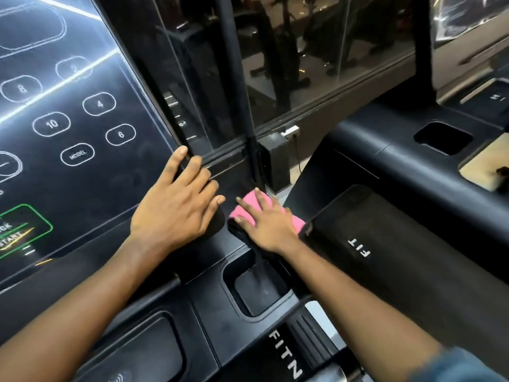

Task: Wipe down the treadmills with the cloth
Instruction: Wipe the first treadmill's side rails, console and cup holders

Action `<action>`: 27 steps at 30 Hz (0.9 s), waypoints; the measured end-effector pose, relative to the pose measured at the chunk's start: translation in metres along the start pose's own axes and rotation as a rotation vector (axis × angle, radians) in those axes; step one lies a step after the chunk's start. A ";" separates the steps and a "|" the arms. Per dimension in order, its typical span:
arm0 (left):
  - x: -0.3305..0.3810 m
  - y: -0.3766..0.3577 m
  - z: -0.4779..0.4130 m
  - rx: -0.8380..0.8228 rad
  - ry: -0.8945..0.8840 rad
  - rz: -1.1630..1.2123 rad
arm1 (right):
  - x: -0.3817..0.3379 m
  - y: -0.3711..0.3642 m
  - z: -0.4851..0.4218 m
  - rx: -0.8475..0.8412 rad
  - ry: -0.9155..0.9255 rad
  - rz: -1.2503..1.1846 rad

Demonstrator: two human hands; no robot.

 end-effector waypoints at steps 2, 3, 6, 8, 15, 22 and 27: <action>0.001 0.001 -0.001 -0.003 -0.008 0.003 | 0.030 -0.004 0.031 -0.002 -0.058 -0.067; 0.001 0.001 -0.001 -0.004 -0.011 0.007 | 0.049 -0.004 0.043 -0.022 -0.111 -0.122; 0.000 0.003 0.000 -0.004 -0.022 0.018 | 0.100 -0.005 0.066 -0.098 -0.328 -0.384; -0.001 0.002 0.001 -0.035 -0.027 0.023 | 0.111 -0.002 0.074 -0.109 -0.451 -0.448; -0.001 0.006 0.006 -0.047 -0.067 0.076 | 0.030 -0.011 0.112 0.154 -0.391 0.088; -0.003 0.005 0.011 -0.049 -0.101 0.063 | -0.037 -0.034 0.171 0.123 -0.214 0.091; -0.003 0.004 0.012 -0.050 -0.114 0.069 | -0.095 -0.037 0.169 0.178 -0.307 0.078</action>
Point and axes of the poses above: each hand's wrist, its own z-axis away from the middle knuckle, its own y-axis out of the back of the hand, x = y × z, the point moved 8 cm from there along -z, towards the middle knuckle, and after that the axes turned 2 degrees about z, right-handed, at the moved point
